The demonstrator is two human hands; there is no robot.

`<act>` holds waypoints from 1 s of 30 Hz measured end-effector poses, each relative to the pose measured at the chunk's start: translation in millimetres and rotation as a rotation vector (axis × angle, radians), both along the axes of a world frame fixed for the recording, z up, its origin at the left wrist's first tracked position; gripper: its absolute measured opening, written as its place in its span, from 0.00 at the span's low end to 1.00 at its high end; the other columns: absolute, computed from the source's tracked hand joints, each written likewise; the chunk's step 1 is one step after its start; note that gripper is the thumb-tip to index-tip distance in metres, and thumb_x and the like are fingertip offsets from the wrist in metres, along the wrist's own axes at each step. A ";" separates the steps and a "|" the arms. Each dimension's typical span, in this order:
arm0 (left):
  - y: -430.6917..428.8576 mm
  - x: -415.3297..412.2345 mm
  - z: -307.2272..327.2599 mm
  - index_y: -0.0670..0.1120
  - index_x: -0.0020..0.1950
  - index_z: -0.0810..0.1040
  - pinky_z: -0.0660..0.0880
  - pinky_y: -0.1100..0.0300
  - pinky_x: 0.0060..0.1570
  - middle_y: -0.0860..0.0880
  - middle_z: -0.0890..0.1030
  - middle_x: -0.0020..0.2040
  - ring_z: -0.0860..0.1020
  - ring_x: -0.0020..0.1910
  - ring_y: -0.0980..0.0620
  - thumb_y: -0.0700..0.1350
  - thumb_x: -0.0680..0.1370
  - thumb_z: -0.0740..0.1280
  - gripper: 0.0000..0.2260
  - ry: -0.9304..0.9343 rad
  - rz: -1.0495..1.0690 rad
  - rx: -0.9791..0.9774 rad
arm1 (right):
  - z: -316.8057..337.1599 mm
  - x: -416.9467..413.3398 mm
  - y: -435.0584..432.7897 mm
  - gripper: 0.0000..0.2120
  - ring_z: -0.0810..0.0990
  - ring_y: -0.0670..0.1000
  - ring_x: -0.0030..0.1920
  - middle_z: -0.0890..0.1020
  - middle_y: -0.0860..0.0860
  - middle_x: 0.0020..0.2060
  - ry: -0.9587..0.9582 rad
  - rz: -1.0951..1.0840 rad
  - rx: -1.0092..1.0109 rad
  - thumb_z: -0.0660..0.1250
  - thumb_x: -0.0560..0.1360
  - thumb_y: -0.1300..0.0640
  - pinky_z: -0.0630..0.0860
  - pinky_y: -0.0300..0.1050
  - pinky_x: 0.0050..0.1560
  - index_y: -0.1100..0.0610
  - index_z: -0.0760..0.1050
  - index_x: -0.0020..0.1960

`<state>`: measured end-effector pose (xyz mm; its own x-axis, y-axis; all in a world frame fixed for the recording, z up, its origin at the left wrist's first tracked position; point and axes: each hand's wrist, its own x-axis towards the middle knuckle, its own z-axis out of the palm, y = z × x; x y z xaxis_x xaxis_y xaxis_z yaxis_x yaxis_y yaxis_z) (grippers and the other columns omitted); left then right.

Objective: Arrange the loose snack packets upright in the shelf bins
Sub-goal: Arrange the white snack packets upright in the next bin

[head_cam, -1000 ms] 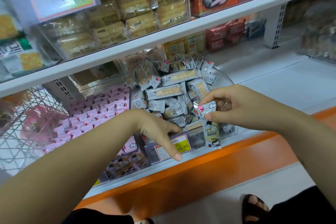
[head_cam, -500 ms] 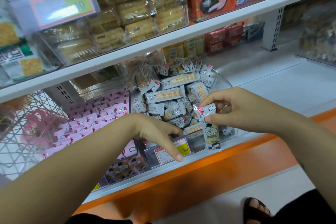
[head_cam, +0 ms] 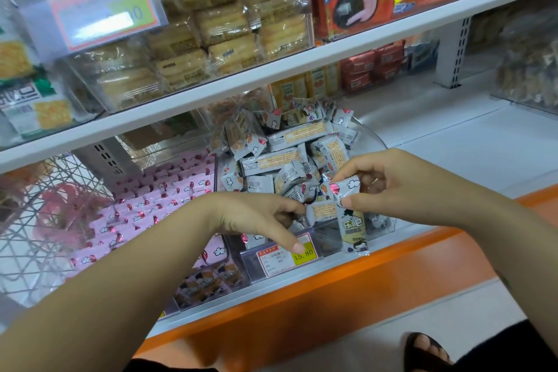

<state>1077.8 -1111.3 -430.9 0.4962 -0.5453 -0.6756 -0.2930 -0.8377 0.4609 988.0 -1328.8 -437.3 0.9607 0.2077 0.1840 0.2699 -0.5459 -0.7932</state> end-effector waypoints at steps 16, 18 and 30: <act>-3.3 2.0 -5.0 0.42 0.71 0.67 0.72 0.66 0.61 0.45 0.76 0.64 0.79 0.59 0.53 0.33 0.81 0.57 0.19 0.108 0.201 -0.378 | 7.1 -2.7 -0.1 0.09 0.78 0.30 0.48 0.81 0.32 0.44 -0.111 -0.065 0.266 0.72 0.69 0.52 0.73 0.26 0.47 0.40 0.78 0.47; -5.1 1.2 -5.6 0.38 0.69 0.68 0.74 0.60 0.62 0.42 0.75 0.66 0.76 0.63 0.48 0.35 0.83 0.50 0.16 0.224 0.276 -0.474 | 7.7 -2.1 2.9 0.11 0.75 0.25 0.47 0.79 0.25 0.42 -0.160 -0.096 0.315 0.72 0.70 0.55 0.69 0.20 0.44 0.40 0.77 0.46; -6.8 -2.7 -2.0 0.39 0.71 0.65 0.72 0.60 0.54 0.41 0.75 0.62 0.77 0.52 0.52 0.49 0.83 0.42 0.24 0.301 0.353 -0.578 | -7.3 2.8 44.5 0.12 0.83 0.43 0.39 0.83 0.45 0.44 -0.118 0.016 0.182 0.71 0.73 0.59 0.79 0.40 0.44 0.42 0.77 0.49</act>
